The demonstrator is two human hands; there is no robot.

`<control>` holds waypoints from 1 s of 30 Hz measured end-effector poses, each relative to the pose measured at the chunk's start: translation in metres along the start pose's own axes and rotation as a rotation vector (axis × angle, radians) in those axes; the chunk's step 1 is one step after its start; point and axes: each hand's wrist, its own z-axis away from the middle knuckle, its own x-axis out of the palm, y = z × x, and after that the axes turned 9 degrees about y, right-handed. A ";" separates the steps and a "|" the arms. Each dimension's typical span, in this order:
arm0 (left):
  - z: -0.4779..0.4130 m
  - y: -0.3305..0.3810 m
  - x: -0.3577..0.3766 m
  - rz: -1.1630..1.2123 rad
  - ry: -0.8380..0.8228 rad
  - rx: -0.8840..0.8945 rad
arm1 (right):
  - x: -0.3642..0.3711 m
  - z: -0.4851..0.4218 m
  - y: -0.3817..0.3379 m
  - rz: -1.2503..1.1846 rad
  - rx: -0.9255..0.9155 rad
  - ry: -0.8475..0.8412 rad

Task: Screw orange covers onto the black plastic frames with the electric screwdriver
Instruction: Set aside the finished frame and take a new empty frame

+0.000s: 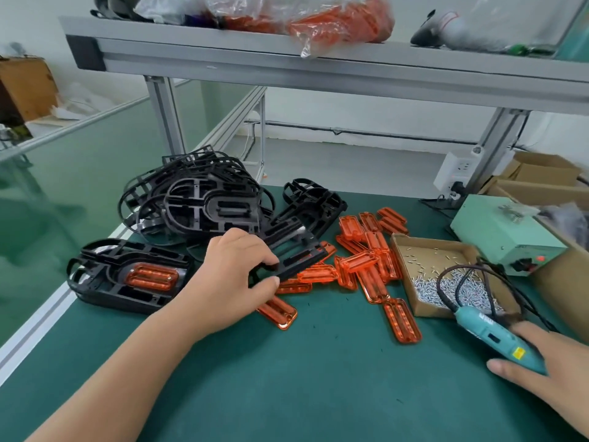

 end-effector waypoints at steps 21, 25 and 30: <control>0.040 0.076 0.030 0.049 -0.423 0.333 | 0.037 0.038 -0.041 0.034 -0.068 0.565; 0.040 0.078 0.027 0.049 -0.460 0.382 | 0.042 0.048 -0.068 -0.113 -0.132 0.525; 0.038 0.075 0.025 0.053 -0.515 0.367 | 0.054 0.037 -0.095 -0.097 -0.377 0.331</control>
